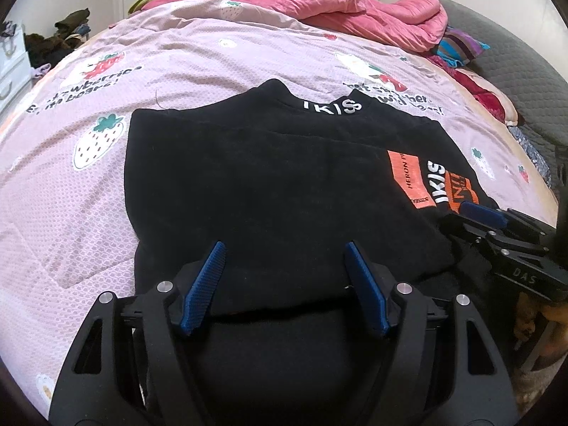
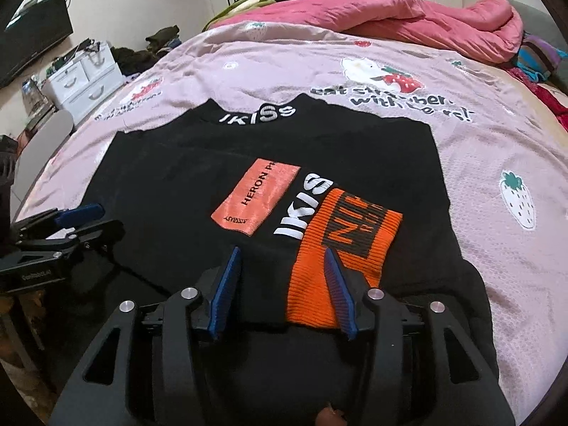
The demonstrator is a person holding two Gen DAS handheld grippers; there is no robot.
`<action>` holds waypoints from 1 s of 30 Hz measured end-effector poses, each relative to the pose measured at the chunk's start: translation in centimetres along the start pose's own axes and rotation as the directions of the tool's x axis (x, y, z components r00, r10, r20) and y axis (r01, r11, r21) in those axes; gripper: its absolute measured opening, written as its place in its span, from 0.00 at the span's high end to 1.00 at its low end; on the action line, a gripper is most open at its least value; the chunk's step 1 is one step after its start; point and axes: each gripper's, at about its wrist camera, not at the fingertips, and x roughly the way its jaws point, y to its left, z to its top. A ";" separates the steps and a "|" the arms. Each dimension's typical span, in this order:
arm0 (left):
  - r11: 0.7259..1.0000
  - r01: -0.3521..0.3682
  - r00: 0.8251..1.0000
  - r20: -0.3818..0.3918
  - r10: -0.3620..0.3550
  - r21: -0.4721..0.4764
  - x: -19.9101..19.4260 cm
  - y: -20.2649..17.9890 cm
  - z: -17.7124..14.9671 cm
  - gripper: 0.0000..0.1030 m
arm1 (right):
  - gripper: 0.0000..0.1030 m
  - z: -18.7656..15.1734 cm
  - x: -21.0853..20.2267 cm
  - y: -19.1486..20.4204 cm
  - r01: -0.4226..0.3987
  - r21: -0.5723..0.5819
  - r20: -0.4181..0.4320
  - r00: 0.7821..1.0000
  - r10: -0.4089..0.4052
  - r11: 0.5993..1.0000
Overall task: Fold small clothes
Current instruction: 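Move both open tools back along the sweatshirt toward its hem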
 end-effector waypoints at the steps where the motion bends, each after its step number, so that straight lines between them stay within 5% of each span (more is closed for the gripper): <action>1: 1.000 0.000 1.000 0.002 0.000 0.001 -0.1 0.0 0.1 0.39 | 0.49 0.0 -0.4 -0.1 0.000 0.005 0.008 1.000 0.000 1.000; 15: 1.000 0.013 0.999 0.047 -0.013 0.003 -2.4 -0.4 0.4 0.38 | 0.35 0.1 -3.6 -0.1 0.015 0.039 0.108 0.994 -0.019 0.999; 18: 1.000 0.005 0.998 0.064 -0.005 0.003 -2.9 -0.4 0.5 0.34 | 0.22 0.2 -4.2 0.2 0.023 0.034 0.132 0.991 -0.027 0.999; 30: 0.999 -0.024 0.989 0.144 0.020 0.027 -5.6 -1.2 1.0 0.21 | 0.09 0.6 -6.4 0.8 0.011 0.025 0.193 0.981 -0.016 1.000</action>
